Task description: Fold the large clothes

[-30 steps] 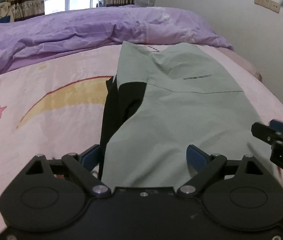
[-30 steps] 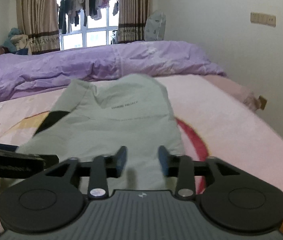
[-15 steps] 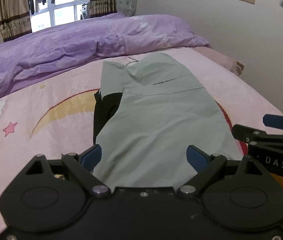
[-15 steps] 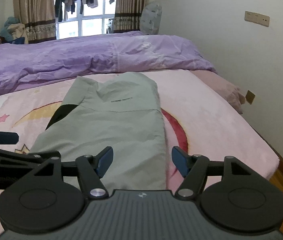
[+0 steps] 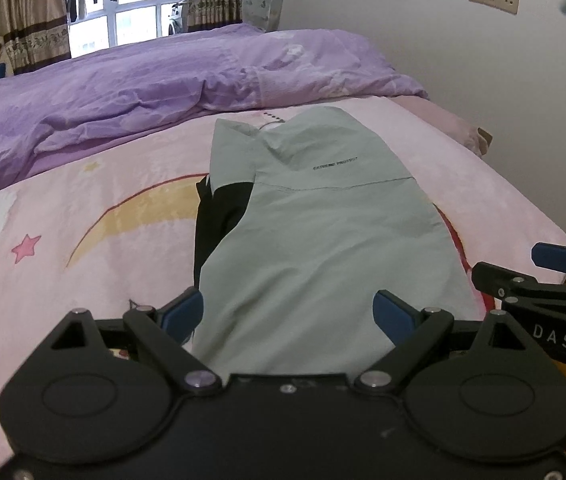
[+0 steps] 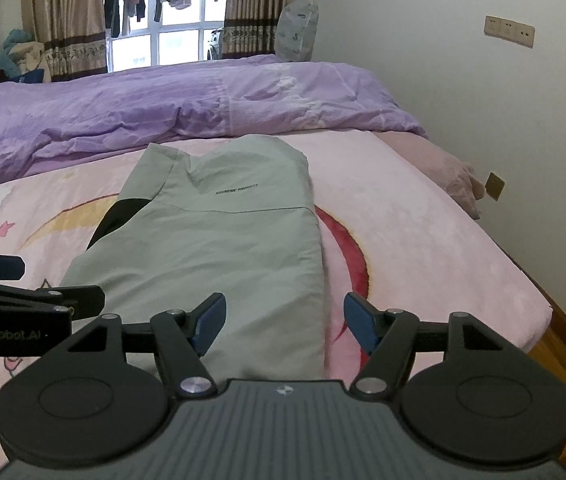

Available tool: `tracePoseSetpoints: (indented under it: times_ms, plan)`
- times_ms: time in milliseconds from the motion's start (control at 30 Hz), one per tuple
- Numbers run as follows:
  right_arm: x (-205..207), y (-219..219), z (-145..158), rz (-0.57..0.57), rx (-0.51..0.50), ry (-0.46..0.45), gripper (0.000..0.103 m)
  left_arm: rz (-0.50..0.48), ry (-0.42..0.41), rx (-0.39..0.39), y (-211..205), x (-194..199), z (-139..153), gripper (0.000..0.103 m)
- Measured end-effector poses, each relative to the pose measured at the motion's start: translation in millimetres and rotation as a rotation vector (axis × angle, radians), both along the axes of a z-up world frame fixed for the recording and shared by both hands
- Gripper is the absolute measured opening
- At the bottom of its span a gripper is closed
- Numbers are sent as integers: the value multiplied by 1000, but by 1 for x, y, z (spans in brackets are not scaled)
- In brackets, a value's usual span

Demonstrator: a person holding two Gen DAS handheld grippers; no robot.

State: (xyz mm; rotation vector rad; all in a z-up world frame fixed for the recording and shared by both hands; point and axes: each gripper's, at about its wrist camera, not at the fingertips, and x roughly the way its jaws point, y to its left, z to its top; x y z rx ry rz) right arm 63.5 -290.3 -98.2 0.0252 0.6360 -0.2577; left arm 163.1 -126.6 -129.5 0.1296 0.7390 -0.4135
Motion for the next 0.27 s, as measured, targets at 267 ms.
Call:
tracePoseSetpoints:
  times_ms: [267]
  plan:
    - [0,0,1,1,0,-1,80,-1,-27,-6,1,-7,3,94]
